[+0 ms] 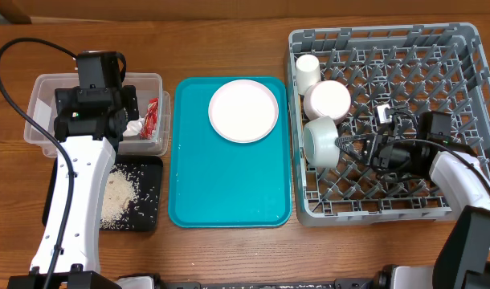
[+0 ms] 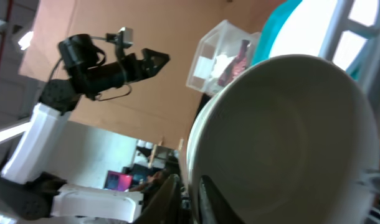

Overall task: Sort waste into correct bins and load items into the dishwasher
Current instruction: 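Lower the small bowl into the rack's left side and release it, then move the right gripper to the white plate and grip its edge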

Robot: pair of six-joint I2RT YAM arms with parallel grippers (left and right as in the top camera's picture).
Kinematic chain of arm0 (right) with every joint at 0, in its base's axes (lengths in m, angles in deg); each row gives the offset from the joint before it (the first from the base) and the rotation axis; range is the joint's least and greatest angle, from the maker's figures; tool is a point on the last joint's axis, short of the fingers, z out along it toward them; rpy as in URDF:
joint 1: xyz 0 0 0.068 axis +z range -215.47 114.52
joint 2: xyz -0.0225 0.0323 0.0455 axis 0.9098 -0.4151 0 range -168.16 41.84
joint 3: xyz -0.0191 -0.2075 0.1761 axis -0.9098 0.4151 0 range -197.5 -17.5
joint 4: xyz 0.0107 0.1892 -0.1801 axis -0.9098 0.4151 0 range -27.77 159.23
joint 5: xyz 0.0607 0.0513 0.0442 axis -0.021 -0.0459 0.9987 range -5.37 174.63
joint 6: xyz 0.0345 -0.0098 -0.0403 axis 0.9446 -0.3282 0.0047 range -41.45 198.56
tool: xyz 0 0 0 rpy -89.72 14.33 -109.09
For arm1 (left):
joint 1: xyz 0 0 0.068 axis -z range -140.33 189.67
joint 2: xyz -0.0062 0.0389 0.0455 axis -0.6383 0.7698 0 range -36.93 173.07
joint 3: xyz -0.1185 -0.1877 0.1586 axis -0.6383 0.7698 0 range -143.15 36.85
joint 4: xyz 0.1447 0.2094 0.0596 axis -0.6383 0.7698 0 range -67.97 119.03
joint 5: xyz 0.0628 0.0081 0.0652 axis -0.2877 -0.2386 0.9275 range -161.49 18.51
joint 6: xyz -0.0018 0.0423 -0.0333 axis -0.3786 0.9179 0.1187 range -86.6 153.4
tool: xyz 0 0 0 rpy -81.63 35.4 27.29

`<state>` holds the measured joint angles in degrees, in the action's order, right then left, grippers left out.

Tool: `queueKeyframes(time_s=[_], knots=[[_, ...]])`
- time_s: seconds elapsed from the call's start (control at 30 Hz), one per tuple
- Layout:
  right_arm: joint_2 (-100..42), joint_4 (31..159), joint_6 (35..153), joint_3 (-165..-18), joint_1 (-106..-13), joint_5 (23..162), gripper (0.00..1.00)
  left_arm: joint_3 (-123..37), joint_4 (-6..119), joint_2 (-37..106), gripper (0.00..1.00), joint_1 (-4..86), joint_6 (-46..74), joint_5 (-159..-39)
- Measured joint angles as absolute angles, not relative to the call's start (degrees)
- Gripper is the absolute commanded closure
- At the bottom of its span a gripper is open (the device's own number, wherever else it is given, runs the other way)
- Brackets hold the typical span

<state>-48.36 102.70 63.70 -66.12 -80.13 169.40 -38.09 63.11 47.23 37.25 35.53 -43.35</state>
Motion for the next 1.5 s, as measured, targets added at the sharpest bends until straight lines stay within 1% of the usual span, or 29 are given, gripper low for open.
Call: queueKeyframes(time_s=[0.17,0.53,0.7,0.93,1.07,1.17,1.23,1.27,1.3,1.37,1.5], knots=[[-48.36,101.89,63.55,-66.12,-81.59,168.15,0.82,-38.09,63.11,47.23,0.00,37.27,35.53,-43.32],[-48.36,101.74,64.64,-66.12,-89.55,167.59,0.82,-38.09,63.13,47.23,0.00,37.25,35.53,-43.35],[-48.36,101.89,70.19,-66.63,-92.57,164.81,0.82,-38.09,63.11,47.23,0.00,37.27,35.53,-43.35],[-48.33,107.90,79.09,-76.20,-91.17,151.98,0.81,-38.09,63.13,47.23,0.00,37.25,35.53,-43.35],[-48.23,113.45,81.69,-84.42,-85.11,141.01,0.81,-38.09,63.11,47.23,0.00,37.27,35.53,-43.35],[-47.92,116.30,82.48,-90.19,-77.20,132.16,0.81,-38.09,63.11,47.23,0.00,37.27,35.53,-43.35],[-47.64,116.14,82.87,-93.09,-70.23,125.91,0.81,-38.09,63.13,47.23,0.00,37.27,35.53,-43.35],[-47.35,115.23,83.33,-94.43,-64.26,121.32,0.76,-38.09,63.11,47.23,0.00,37.27,35.53,-43.35],[-47.35,114.92,83.35,-94.76,-62.58,119.87,0.74,-38.09,63.11,47.23,0.00,37.27,35.53,-43.35],[-47.24,112.41,83.61,-94.97,-55.26,113.69,0.69,-38.09,63.11,47.23,0.00,37.27,35.53,-43.35],[-47.88,106.88,84.12,-94.97,-39.48,99.96,0.66,-38.09,63.11,47.23,0.00,37.27,35.53,-43.35]])
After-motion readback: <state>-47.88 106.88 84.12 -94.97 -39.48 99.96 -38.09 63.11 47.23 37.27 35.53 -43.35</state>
